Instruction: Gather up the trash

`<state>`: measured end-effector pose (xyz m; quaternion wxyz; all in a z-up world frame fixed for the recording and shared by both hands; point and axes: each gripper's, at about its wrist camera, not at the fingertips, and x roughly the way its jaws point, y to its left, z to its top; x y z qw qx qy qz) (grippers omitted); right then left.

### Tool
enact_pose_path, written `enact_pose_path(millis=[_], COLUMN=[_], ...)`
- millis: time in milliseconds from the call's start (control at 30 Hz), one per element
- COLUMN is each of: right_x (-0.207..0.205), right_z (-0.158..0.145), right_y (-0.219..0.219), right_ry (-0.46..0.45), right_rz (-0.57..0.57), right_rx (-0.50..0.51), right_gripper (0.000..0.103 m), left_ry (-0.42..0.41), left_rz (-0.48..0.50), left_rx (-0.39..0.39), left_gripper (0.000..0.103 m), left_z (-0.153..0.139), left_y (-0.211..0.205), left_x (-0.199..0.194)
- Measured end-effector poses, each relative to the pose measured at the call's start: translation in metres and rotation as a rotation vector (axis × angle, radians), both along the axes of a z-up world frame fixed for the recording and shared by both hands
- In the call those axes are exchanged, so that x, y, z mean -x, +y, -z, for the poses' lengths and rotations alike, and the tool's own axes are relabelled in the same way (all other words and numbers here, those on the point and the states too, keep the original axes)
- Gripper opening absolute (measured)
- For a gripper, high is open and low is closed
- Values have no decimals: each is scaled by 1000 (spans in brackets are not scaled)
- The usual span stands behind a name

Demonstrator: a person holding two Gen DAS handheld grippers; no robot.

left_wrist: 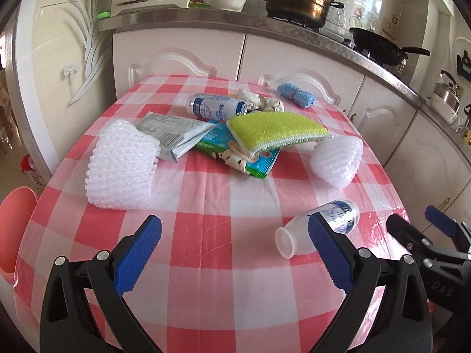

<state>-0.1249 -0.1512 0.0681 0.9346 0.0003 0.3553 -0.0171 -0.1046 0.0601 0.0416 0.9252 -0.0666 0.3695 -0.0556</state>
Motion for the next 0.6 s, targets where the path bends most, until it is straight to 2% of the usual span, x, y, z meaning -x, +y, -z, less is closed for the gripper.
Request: enact_pose_path(millis=[367, 600], right_x=[24, 35], right_z=[-1, -12], right_y=[9, 16], right_ry=[-61, -109], right_rz=[19, 1], right_rx=[6, -5], right_gripper=[100, 100], left_ry=[-28, -66], left_rz=[14, -6], left_rx=[-32, -36], left_gripper=[98, 98], left_z=[-4, -17], left_y=[7, 14], left_x=[19, 27])
